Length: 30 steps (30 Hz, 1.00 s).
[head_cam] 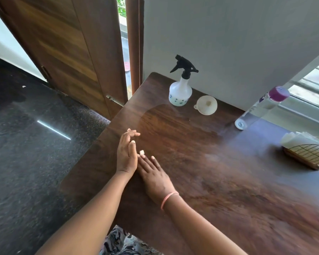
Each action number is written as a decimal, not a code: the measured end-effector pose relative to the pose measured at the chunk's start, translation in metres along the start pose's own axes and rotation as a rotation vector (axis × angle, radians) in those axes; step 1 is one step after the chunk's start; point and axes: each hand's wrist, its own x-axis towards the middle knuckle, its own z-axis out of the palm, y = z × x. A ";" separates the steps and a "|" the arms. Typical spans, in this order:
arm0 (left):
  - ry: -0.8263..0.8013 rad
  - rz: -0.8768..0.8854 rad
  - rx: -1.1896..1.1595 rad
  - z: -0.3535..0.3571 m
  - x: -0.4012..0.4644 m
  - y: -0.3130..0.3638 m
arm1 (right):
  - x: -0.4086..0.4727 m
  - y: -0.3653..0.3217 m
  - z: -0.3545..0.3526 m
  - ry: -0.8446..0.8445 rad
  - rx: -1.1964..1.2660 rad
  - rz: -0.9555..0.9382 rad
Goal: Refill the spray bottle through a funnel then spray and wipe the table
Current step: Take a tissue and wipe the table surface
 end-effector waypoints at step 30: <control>-0.112 0.068 0.093 -0.008 -0.032 0.005 | -0.132 -0.003 0.028 0.232 0.044 0.951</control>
